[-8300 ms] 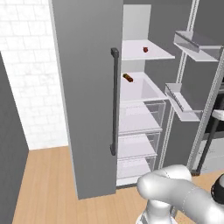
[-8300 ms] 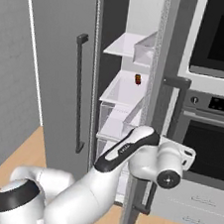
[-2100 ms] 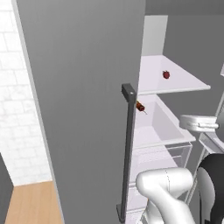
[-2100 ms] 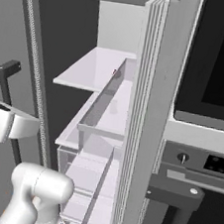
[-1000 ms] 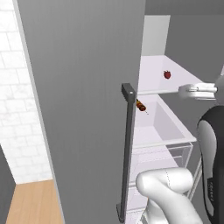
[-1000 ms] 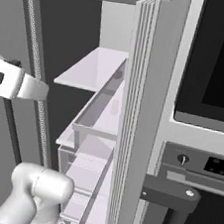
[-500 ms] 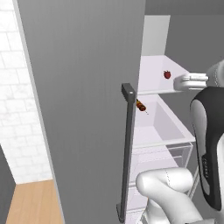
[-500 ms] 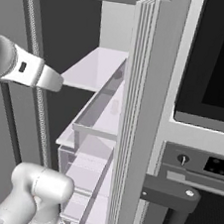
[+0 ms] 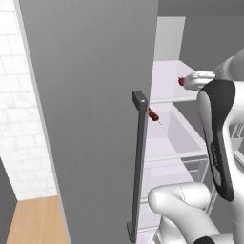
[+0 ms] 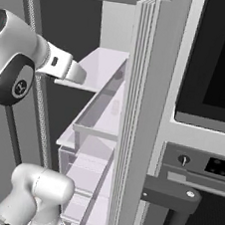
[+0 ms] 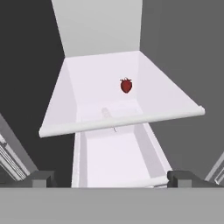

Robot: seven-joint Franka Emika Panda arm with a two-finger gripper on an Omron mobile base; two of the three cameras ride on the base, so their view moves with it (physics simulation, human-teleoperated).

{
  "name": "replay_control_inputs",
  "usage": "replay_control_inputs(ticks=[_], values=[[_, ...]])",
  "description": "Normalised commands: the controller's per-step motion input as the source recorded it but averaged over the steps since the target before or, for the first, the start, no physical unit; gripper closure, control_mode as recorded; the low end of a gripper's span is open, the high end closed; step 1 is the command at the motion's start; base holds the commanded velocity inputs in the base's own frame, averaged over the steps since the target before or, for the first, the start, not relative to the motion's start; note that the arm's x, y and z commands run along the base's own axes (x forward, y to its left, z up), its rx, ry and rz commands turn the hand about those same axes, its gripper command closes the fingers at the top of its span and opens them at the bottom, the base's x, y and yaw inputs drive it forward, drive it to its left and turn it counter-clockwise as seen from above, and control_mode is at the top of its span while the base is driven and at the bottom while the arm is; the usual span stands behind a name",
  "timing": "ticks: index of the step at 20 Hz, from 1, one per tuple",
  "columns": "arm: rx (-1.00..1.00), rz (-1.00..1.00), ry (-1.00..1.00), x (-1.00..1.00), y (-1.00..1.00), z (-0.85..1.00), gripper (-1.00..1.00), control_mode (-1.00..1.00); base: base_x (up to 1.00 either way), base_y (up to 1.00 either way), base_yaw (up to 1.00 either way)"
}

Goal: Take the strawberry from the fridge and place it on top of the pancake, located on the dining counter.

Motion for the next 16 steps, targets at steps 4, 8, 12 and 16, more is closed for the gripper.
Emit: replay_control_inputs(ticks=[4, 8, 12, 16], values=[[0.0, 0.0, 0.0, 0.42, -0.24, -0.18, -1.0, -1.0, 0.0, 0.0, 0.0], [0.0, 0.0, 0.0, 0.48, -0.18, -0.21, -1.0, -1.0, 0.0, 0.0, 0.0], [0.0, 0.0, 0.0, 0.42, -0.09, -0.14, -1.0, -1.0, 0.0, 0.0, 0.0], [0.0, 0.0, 0.0, 0.36, -0.13, -0.09, -1.0, -1.0, 0.0, 0.0, 0.0]])
